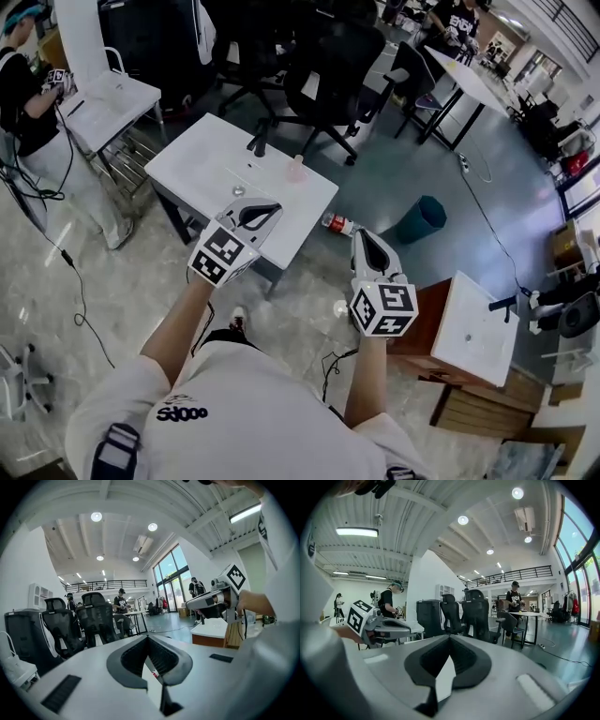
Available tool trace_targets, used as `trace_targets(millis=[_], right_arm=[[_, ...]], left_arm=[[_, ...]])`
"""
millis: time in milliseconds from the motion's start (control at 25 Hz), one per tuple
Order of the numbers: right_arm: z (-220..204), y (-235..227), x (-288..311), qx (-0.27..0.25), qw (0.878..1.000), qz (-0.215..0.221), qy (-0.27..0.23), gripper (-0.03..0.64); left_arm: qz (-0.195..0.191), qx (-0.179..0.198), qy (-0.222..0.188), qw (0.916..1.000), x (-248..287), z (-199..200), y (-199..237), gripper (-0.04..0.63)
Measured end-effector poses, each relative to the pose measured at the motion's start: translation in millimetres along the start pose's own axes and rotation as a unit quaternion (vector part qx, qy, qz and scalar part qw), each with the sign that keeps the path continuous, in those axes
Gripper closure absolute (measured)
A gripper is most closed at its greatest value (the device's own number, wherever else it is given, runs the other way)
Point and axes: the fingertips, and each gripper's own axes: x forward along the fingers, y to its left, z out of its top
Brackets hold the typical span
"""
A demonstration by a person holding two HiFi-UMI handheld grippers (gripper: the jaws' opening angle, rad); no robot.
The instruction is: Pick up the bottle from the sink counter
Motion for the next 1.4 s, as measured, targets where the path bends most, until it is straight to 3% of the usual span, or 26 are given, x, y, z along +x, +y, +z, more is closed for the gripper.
trace_targets(millis=[560,760,840,1200,1400], right_arm=[[-14,-23,124,0.017,0.998,-0.051,0.036,0.606],[-22,-34,146,0.024,0.996,-0.068,0.043,0.606],[-26,-38,151,0.023,0.996,-0.070,0.049,0.606],[-48,-80,186,0.019,0.997,-0.039,0.064,0.606],[-61,-115,216,0.020,0.998,-0.014,0.066,0.606]], left_arm=[[-0.020,-0.032,0.018,0.9991,77,-43,113,0.589],[-0.036,-0.043,0.024,0.9982,106,-59,130,0.588],[-0.042,-0.046,0.029,0.9976,118,-67,134,0.554],[-0.035,-0.067,0.072,0.9945,187,-118,149,0.458],[-0.035,-0.089,0.069,0.9930,232,-139,149,0.415]])
